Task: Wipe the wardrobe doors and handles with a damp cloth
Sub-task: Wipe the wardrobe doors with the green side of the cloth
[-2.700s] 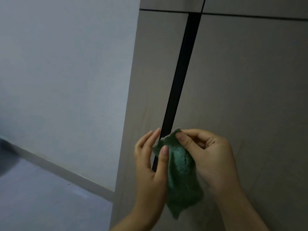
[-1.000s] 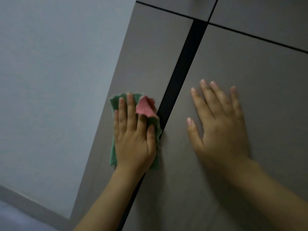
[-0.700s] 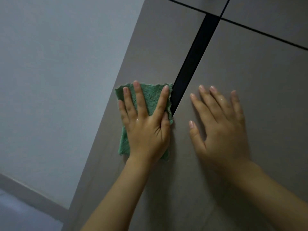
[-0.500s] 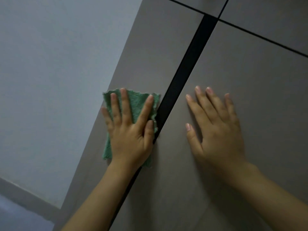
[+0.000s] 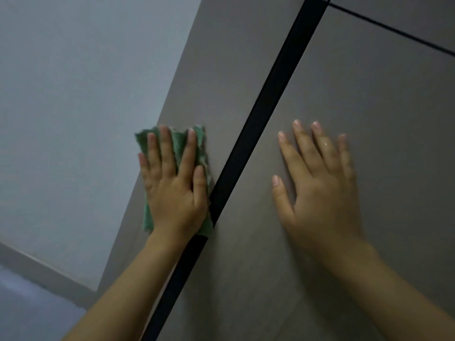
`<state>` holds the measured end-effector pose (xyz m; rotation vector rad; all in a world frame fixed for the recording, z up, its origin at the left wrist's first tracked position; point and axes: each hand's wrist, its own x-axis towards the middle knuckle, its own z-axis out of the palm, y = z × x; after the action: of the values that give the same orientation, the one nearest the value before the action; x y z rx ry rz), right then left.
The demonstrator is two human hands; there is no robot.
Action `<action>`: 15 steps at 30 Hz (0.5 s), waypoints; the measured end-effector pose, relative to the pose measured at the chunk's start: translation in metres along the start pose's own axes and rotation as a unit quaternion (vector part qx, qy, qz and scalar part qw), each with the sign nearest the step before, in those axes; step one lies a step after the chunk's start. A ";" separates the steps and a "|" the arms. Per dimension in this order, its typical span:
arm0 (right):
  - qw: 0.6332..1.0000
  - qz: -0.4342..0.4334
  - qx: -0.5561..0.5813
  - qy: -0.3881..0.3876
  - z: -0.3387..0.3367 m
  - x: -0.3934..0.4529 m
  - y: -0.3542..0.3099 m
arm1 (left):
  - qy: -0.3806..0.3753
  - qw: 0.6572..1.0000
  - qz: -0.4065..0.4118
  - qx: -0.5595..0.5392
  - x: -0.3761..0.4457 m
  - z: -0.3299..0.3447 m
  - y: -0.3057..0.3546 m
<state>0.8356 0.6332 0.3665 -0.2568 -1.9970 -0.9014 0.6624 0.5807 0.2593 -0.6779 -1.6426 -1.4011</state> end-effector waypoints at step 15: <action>0.968 0.227 0.063 0.088 -0.016 -0.083 -0.008 | -0.011 0.999 -0.037 0.001 -0.002 0.003 0.038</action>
<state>0.8899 0.6299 0.3012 -0.5196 -1.7206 -0.4853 0.6942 0.5923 0.2771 -0.6397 -1.7019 -1.4484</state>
